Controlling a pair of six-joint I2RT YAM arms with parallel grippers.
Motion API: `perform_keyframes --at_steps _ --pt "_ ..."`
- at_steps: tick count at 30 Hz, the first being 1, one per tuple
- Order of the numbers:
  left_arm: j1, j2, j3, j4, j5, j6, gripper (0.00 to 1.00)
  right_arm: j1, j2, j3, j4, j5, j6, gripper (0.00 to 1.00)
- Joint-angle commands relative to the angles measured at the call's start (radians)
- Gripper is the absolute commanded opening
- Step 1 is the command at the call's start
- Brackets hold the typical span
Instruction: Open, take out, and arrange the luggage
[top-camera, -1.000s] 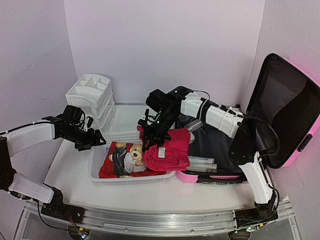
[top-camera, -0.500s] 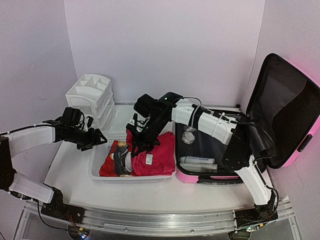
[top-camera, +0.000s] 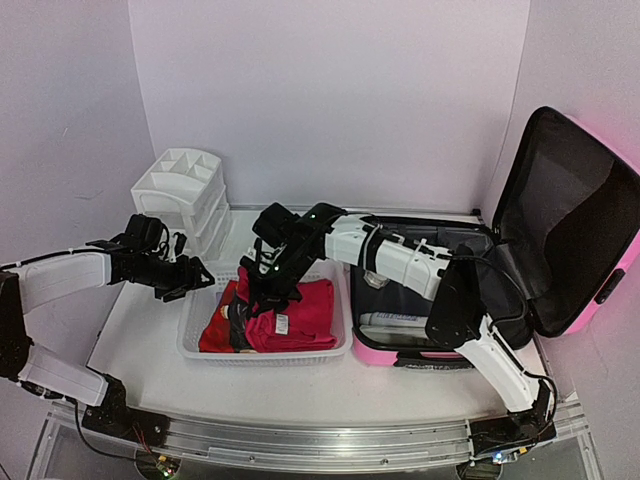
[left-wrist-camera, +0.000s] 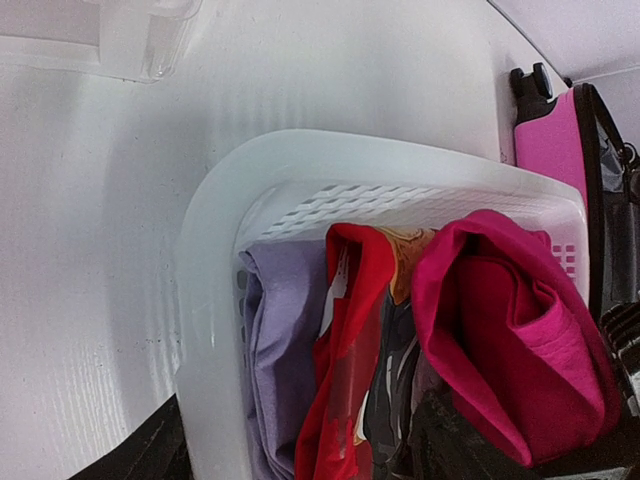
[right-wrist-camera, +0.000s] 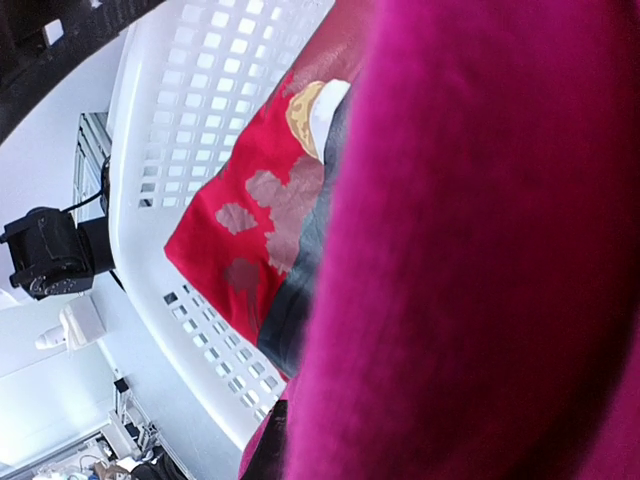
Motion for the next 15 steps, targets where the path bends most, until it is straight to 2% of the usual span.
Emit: perform_keyframes --at_steps 1,7,8,10,15 --pt "-0.02 0.0 0.007 0.058 0.125 -0.008 0.72 0.022 0.023 0.063 0.106 0.005 0.035 0.0" --pt "-0.02 -0.006 0.001 0.059 0.128 -0.008 0.71 0.036 0.07 0.08 0.129 0.023 0.056 0.0" --pt "-0.02 -0.009 -0.002 0.059 0.127 -0.007 0.71 0.038 0.072 0.078 0.129 0.023 0.056 0.03" --pt "-0.021 -0.019 -0.005 0.058 0.124 -0.003 0.71 0.039 0.068 0.07 0.131 0.023 0.06 0.28" --pt "-0.02 -0.077 0.004 0.014 0.084 0.03 0.74 0.038 0.013 0.086 0.132 0.007 0.064 0.66"
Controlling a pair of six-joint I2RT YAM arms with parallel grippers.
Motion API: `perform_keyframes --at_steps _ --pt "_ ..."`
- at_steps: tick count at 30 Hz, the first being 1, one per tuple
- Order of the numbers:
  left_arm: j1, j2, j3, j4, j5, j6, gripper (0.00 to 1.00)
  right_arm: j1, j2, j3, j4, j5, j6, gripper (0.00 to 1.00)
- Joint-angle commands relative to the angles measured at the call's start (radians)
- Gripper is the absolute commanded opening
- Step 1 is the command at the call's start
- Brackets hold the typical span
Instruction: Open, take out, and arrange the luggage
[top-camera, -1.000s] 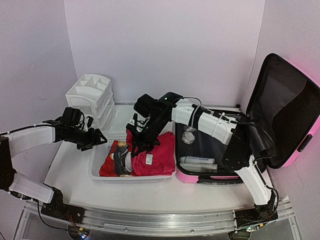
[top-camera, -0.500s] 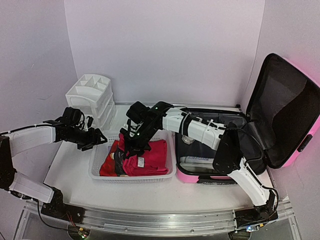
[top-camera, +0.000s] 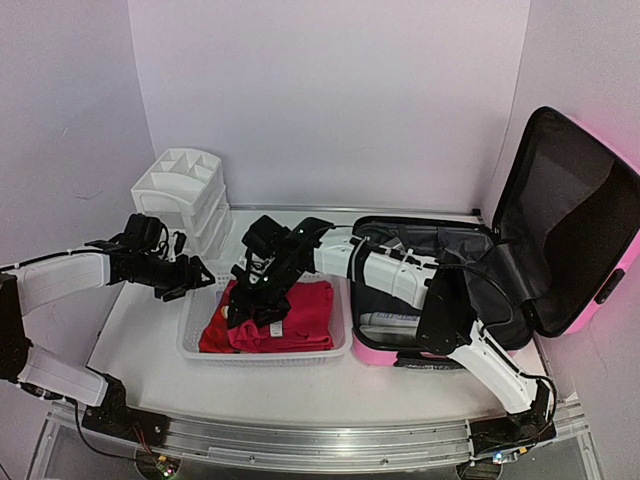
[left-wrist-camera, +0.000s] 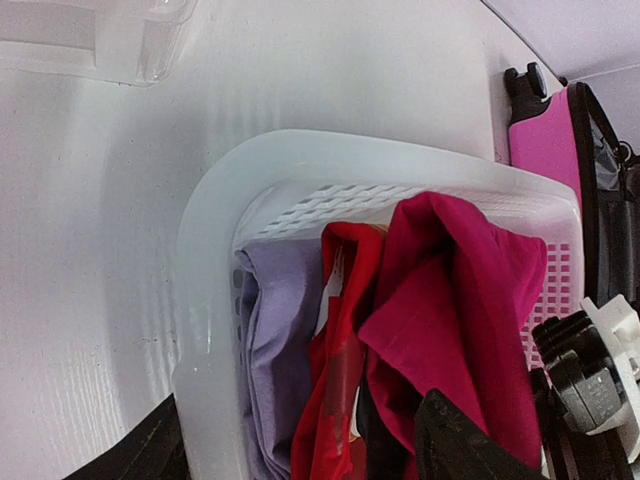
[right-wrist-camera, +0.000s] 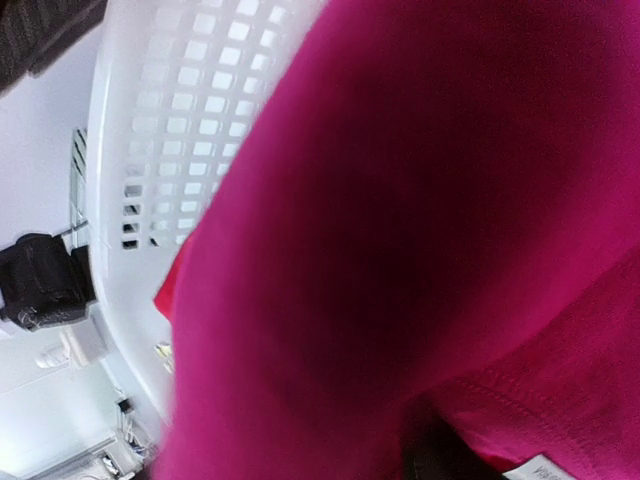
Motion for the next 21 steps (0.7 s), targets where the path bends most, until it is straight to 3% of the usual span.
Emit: perform_keyframes --at_steps 1,9,19,21 --pt "-0.02 -0.087 0.01 -0.006 0.069 0.041 0.75 0.007 -0.079 0.05 0.052 -0.01 0.002 0.72" --pt "-0.02 -0.21 0.067 -0.14 -0.014 0.126 0.77 0.001 -0.25 -0.103 0.052 0.0 -0.028 0.98" --pt "-0.021 -0.248 0.107 -0.187 0.074 0.133 0.7 -0.016 -0.369 -0.249 0.057 0.064 -0.058 0.98" --pt "-0.02 -0.25 0.119 -0.19 0.125 0.136 0.65 -0.025 -0.412 -0.318 0.063 0.107 -0.064 0.92"
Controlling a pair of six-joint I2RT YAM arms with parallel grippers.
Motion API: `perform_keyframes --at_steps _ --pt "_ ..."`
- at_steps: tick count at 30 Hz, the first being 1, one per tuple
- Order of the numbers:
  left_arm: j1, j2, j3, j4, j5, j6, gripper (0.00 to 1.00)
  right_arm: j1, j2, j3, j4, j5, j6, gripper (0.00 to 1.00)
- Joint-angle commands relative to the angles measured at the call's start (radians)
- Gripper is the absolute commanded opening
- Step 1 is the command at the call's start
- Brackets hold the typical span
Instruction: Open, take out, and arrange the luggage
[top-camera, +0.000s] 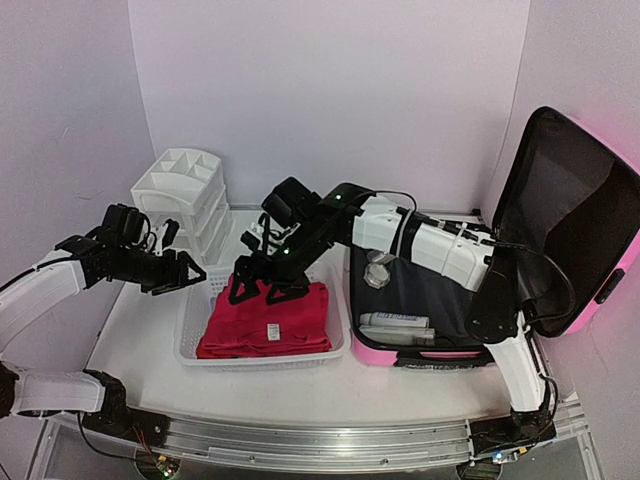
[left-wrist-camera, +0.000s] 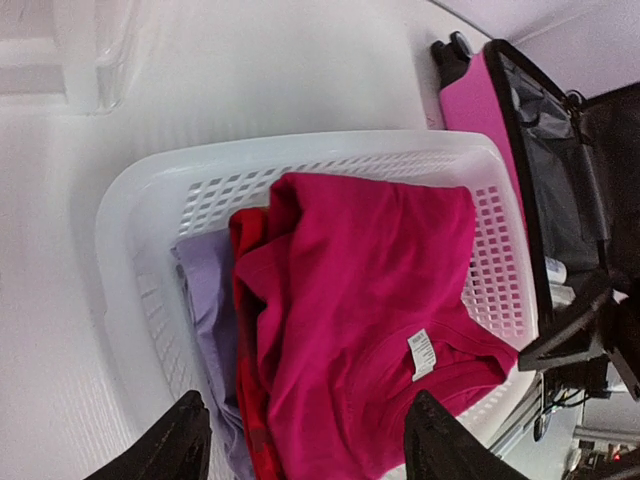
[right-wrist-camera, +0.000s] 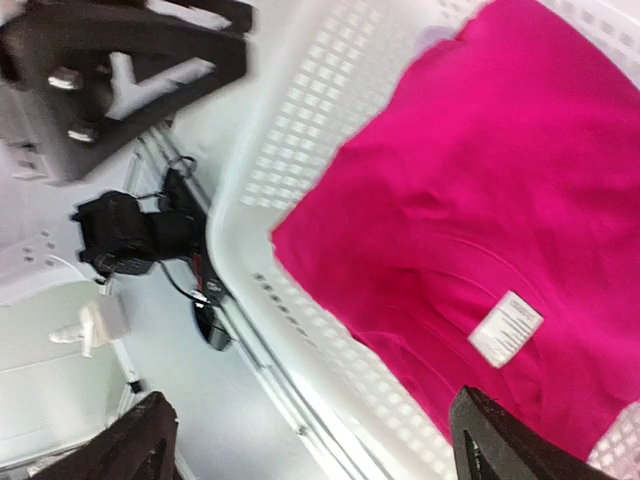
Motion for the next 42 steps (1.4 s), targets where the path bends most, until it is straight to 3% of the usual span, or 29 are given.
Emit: perform_keyframes --at_steps 1,4,6,13,19,23,29,32,37,42 --pt "-0.005 -0.031 0.081 0.02 0.126 0.025 0.63 -0.02 -0.117 -0.128 0.02 0.102 -0.033 0.87" --pt "-0.007 -0.032 0.093 0.018 0.16 0.006 0.58 -0.027 -0.149 -0.207 0.02 0.153 -0.052 0.69" --pt "-0.031 -0.021 0.101 0.023 0.179 -0.004 0.53 -0.027 -0.165 -0.26 0.019 0.161 -0.058 0.63" --pt "-0.254 0.164 0.147 0.04 0.17 -0.03 0.39 -0.025 -0.196 -0.428 0.018 0.172 -0.071 0.29" --pt "-0.277 0.223 -0.007 0.054 0.138 -0.039 0.36 0.013 -0.202 -0.559 0.018 0.257 -0.082 0.15" --pt "-0.277 0.245 -0.096 0.034 0.037 -0.021 0.35 0.054 -0.171 -0.577 0.031 0.338 -0.108 0.15" --pt "-0.277 0.185 -0.093 -0.046 -0.072 -0.032 0.36 0.072 -0.218 -0.549 0.045 0.364 -0.113 0.21" --pt "-0.275 0.133 -0.03 -0.144 -0.145 -0.058 0.4 0.073 -0.3 -0.58 0.057 0.397 -0.117 0.39" --pt "-0.275 -0.004 0.062 -0.191 -0.217 -0.071 0.57 0.047 -0.416 -0.633 0.05 0.608 -0.078 0.78" --pt "-0.275 -0.089 0.139 -0.191 -0.246 -0.051 0.7 -0.04 -0.437 -0.666 0.02 0.622 0.065 0.8"
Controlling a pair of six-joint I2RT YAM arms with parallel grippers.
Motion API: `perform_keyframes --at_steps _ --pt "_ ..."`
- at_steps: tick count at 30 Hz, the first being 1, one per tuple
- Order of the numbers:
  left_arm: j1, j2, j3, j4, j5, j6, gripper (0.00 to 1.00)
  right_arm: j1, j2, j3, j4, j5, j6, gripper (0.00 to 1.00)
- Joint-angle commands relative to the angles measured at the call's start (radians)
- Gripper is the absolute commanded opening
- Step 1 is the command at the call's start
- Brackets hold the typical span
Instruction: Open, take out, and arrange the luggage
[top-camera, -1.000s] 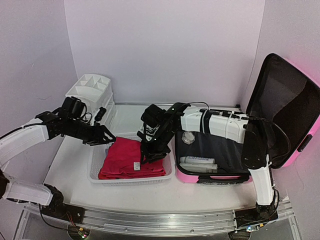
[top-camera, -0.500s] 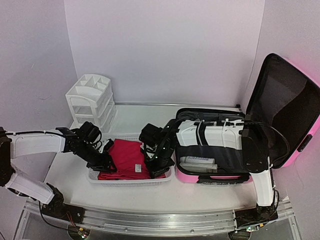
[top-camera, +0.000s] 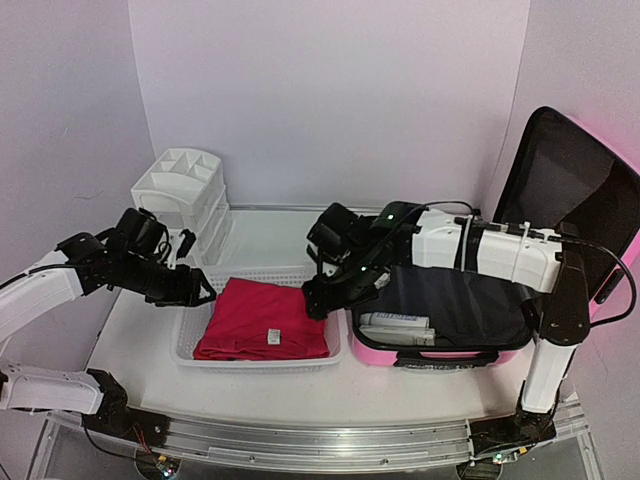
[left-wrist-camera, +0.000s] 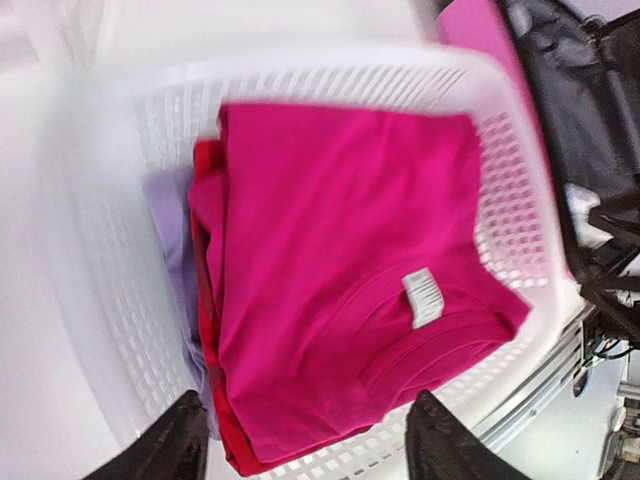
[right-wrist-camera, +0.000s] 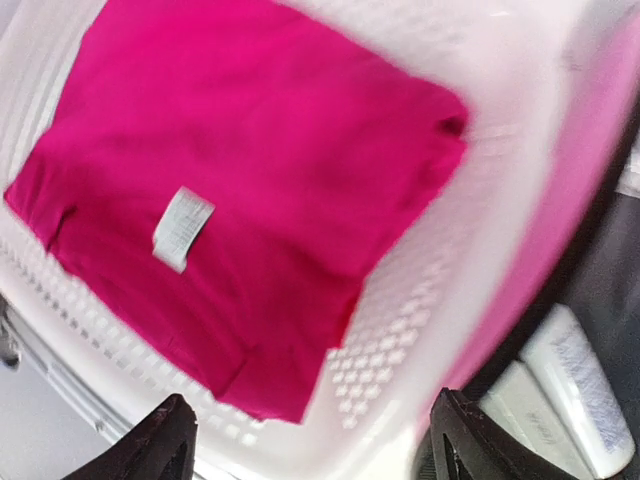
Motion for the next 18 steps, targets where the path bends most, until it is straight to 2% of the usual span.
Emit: perform_keyframes --at_steps 1,5,9,18 --pt "0.002 -0.077 0.096 -0.015 -0.061 0.015 0.71 -0.07 -0.029 -0.032 -0.013 0.086 0.11 0.78" --pt "0.002 -0.104 0.117 -0.015 -0.057 0.022 0.73 -0.07 0.021 0.013 -0.008 0.11 0.077 0.71" --pt "0.002 -0.109 0.113 -0.015 -0.05 0.022 0.74 -0.071 0.098 0.093 -0.015 0.181 0.012 0.57" --pt "0.002 -0.147 0.07 -0.016 -0.051 0.014 0.73 -0.071 0.228 0.238 -0.034 0.439 -0.059 0.51"
